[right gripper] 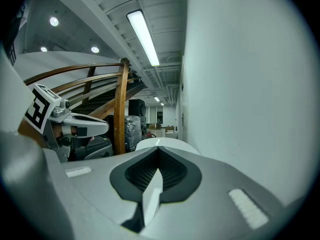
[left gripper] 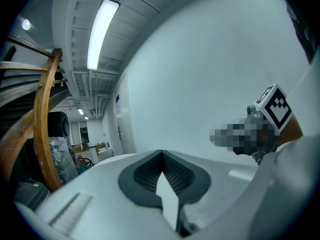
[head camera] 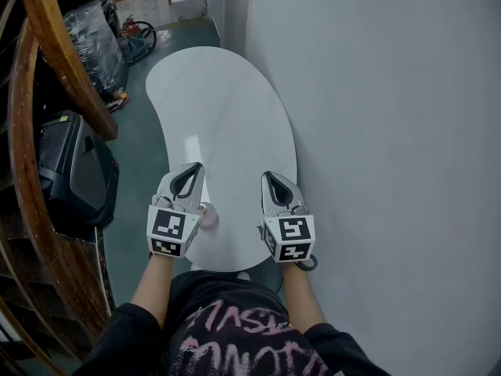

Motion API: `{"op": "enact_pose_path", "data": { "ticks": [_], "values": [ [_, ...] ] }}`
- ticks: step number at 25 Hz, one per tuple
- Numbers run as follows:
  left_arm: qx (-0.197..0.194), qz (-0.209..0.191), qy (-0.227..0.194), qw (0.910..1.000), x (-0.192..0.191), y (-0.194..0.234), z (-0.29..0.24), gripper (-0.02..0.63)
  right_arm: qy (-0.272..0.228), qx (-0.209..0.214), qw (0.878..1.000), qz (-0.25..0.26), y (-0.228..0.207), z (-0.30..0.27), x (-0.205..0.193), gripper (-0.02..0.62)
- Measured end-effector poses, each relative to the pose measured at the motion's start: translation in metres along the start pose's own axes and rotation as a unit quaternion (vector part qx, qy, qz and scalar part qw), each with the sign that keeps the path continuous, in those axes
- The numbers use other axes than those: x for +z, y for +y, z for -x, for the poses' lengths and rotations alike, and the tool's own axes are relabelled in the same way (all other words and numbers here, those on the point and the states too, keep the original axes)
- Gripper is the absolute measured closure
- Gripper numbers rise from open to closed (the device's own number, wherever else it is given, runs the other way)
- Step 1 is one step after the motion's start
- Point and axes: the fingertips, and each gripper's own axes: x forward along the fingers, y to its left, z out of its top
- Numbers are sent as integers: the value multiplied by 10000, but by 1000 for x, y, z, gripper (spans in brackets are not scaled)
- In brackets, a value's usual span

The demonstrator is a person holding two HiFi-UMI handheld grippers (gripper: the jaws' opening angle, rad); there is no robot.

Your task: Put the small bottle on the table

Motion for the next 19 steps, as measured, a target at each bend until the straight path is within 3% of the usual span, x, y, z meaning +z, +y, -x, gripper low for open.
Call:
{"op": "enact_pose_path", "data": {
  "ticks": [19],
  "values": [
    [68, 0, -68, 10000, -3, 12, -8, 606, -41, -20, 10000, -50, -2, -13, -1, 583]
  ]
}}
